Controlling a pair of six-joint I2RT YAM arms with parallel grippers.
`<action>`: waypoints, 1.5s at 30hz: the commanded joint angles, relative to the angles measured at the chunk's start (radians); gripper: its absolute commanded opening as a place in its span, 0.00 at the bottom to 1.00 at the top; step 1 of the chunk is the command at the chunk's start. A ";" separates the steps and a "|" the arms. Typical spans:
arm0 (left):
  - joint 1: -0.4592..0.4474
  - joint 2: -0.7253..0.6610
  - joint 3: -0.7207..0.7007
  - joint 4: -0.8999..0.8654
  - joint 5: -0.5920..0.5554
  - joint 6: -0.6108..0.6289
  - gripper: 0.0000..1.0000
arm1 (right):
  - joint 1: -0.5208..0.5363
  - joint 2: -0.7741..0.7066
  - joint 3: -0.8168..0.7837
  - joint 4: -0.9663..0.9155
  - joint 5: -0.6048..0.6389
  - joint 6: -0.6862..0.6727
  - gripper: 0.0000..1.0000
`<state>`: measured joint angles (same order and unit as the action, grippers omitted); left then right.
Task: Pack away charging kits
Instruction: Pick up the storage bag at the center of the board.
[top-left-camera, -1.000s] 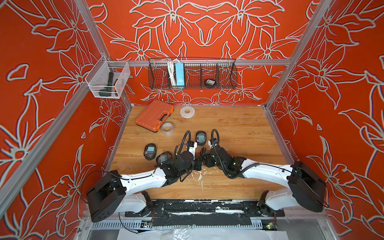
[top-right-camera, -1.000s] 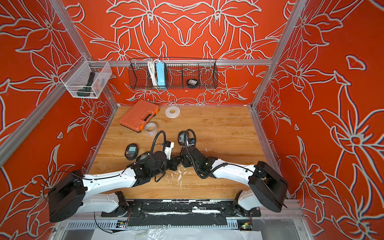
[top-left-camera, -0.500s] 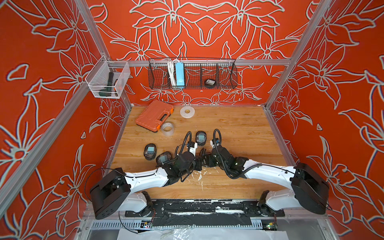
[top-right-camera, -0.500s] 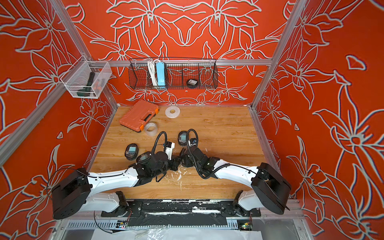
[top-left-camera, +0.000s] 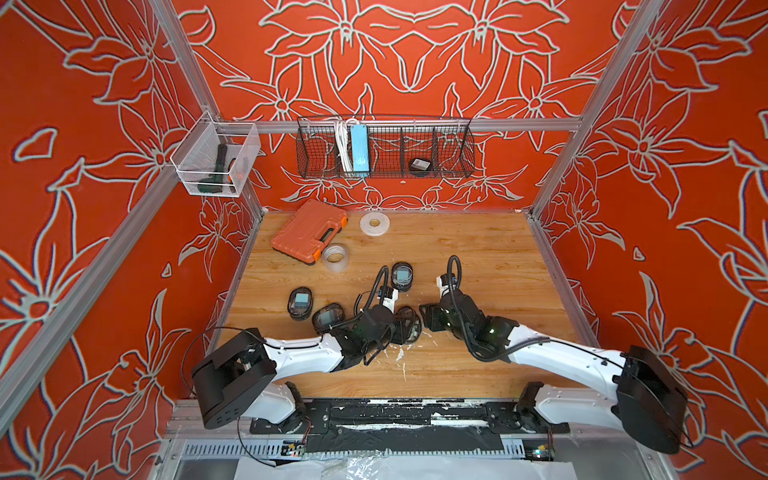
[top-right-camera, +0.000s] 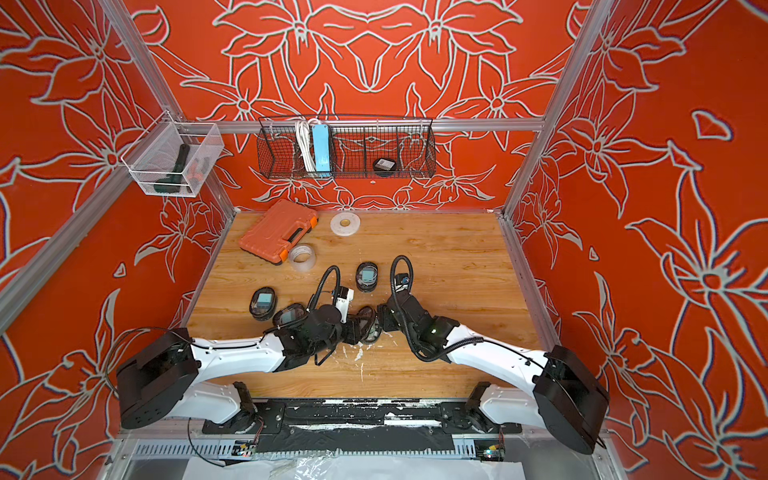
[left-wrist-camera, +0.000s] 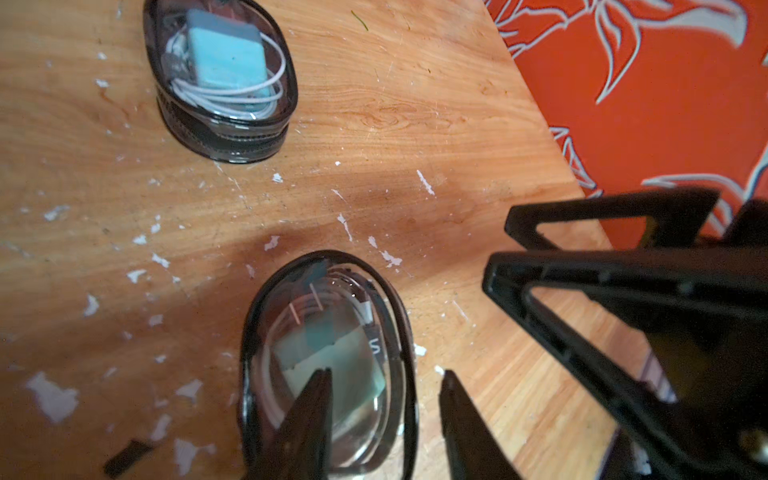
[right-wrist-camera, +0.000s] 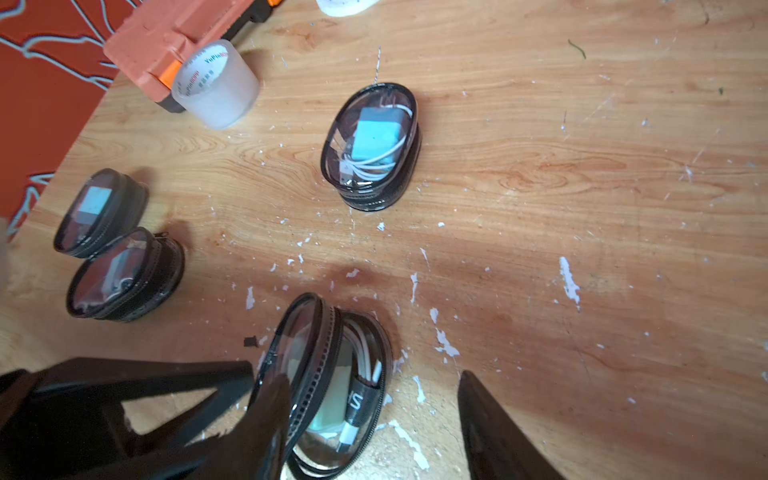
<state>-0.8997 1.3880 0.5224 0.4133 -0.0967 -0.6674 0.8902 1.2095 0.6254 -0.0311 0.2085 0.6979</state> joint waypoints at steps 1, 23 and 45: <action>-0.005 -0.034 0.005 0.010 -0.010 0.006 0.56 | -0.010 -0.001 -0.002 -0.018 0.012 0.002 0.64; 0.186 -0.465 -0.222 -0.077 0.024 -0.064 0.94 | 0.035 0.215 0.031 0.065 -0.094 0.010 0.52; 0.197 -0.141 -0.112 -0.003 0.247 -0.095 0.88 | 0.033 0.271 -0.121 0.235 -0.063 0.044 0.06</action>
<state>-0.7074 1.2152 0.3820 0.3687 0.1116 -0.7639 0.9222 1.4502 0.5331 0.1978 0.1265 0.7395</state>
